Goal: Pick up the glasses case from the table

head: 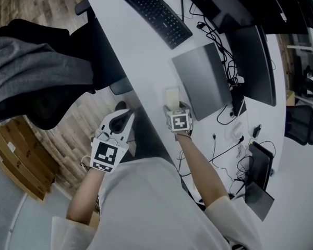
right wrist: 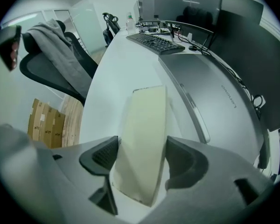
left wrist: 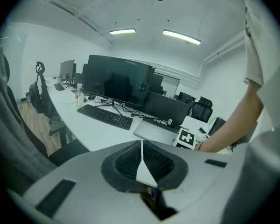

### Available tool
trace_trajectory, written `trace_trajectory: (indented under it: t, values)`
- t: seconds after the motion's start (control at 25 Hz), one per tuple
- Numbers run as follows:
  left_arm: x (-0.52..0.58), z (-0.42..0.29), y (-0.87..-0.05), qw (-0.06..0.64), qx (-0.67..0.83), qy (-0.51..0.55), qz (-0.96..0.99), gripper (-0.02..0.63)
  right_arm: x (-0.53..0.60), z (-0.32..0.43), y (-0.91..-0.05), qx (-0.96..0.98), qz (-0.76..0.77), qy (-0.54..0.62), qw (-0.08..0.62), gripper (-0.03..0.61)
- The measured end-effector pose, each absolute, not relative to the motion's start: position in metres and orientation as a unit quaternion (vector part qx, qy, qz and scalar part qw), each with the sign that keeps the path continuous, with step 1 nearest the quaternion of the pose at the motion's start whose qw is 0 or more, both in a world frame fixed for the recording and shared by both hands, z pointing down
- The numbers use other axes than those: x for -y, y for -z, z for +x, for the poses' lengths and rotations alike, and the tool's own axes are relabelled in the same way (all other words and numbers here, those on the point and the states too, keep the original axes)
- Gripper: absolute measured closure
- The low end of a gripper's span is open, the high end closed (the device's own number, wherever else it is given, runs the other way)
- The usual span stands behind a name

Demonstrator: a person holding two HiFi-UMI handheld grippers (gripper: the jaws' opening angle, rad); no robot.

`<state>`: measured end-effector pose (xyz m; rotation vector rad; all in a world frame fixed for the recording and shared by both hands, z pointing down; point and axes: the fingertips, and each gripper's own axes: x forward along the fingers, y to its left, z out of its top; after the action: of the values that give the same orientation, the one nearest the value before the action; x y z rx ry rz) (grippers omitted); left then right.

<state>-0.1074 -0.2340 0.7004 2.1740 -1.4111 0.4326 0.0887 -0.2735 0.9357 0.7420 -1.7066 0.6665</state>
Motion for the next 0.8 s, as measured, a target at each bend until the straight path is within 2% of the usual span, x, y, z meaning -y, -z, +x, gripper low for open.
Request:
trace_trajectory:
  t: [0.32,0.8]
  values:
    - [0.232,-0.112,-0.688,0.243,0.513,-0.161,0.807,0.602,0.273,0.094,-0.932,0.720,0.288,-0.299,0.557,0.265]
    - [0.228,-0.118,-0.664,0.216,0.490,-0.165,0.829,0.601,0.276,0.093,-0.893,0.734,0.333,-0.313,0.502,0.270]
